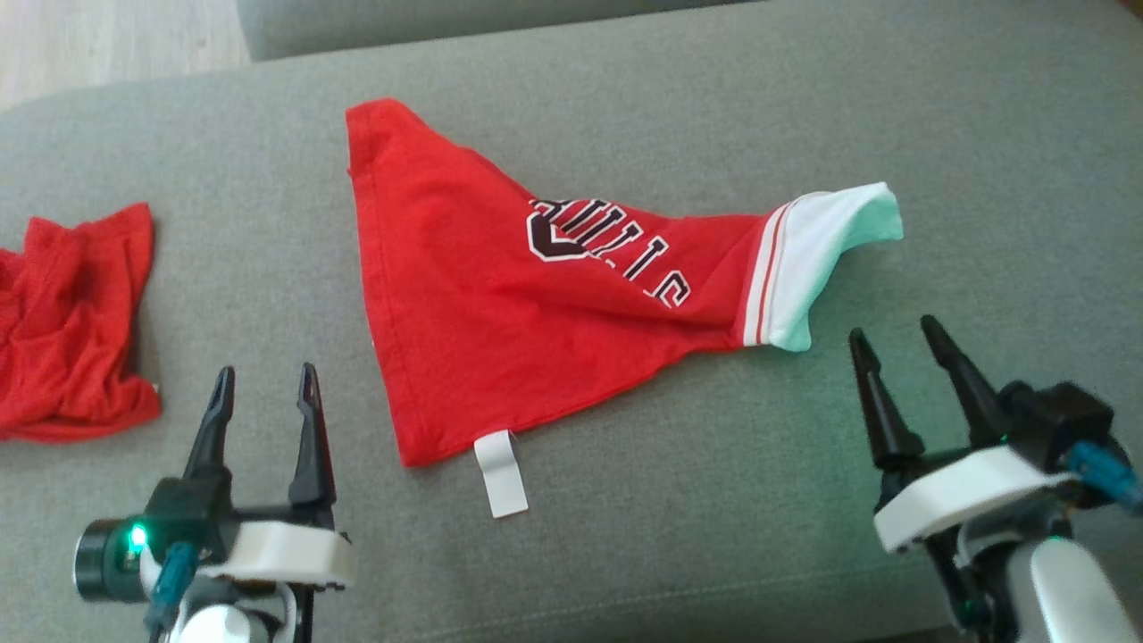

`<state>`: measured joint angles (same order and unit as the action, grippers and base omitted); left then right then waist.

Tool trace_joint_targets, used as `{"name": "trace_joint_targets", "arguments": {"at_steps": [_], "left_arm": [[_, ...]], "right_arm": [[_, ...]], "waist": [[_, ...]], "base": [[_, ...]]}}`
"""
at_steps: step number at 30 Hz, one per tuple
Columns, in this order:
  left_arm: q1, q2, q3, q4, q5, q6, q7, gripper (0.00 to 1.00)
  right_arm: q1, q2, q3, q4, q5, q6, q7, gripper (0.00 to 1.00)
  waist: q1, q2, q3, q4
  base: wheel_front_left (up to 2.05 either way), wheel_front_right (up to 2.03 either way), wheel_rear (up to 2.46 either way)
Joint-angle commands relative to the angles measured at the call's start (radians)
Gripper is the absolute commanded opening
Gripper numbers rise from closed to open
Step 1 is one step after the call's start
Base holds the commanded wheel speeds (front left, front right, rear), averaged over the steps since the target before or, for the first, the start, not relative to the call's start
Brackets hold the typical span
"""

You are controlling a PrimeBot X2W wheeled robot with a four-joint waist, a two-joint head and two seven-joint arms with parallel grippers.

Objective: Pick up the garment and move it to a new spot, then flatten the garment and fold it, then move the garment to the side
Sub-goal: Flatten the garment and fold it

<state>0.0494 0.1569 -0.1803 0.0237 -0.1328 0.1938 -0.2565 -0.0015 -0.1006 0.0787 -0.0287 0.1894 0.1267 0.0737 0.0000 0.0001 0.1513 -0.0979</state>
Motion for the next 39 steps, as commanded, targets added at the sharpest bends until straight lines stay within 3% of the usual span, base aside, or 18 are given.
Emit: {"name": "trace_joint_targets", "arguments": {"at_steps": [1,12,18,19,22,31,39], "left_arm": [[-0.063,0.008,0.033,-0.038,0.01,0.0,-0.005,1.0],[-0.169,-0.006,-0.004,-0.029,0.031,-0.019,-0.005,1.0],[-0.206,-0.013,-0.012,-0.014,0.037,-0.028,-0.005,1.0],[-0.208,-0.014,-0.012,-0.013,0.038,-0.028,-0.005,1.0],[-0.214,-0.015,-0.013,-0.01,0.041,-0.03,-0.005,1.0],[-0.221,-0.014,-0.01,0.001,0.043,-0.04,-0.005,1.0],[-0.208,-0.014,-0.006,0.009,0.042,-0.045,-0.005,1.0]], "right_arm": [[-0.063,-0.032,0.019,-0.02,0.015,0.004,0.009,1.0],[-0.257,-0.103,0.082,0.246,0.117,0.004,0.08,1.0],[-0.333,-0.09,0.141,0.395,0.193,0.004,0.139,0.97],[-0.337,-0.086,0.149,0.411,0.209,0.004,0.15,0.67],[-0.344,-0.083,0.159,0.44,0.235,0.004,0.15,0.0],[-0.277,-0.033,0.067,0.403,0.272,0.004,0.074,0.0],[-0.114,0.039,-0.021,0.258,0.28,0.004,0.077,0.0]], "waist": [[0.0,-0.0001,0.019,0.002],[0.0,-0.0001,0.136,0.032],[0.0,-0.0001,0.166,0.042],[0.0,-0.0001,0.168,0.042],[0.0,-0.0001,0.172,0.042],[0.0,-0.0001,0.161,0.025],[0.0,-0.0001,0.136,0.006]], "base": [[0.0,0.0,0.0],[0.0,0.0,0.0],[0.0,0.0,0.0],[0.0,0.0,0.0],[0.0,0.0,0.0],[0.0,0.0,0.0],[0.0,0.0,0.0]]}}
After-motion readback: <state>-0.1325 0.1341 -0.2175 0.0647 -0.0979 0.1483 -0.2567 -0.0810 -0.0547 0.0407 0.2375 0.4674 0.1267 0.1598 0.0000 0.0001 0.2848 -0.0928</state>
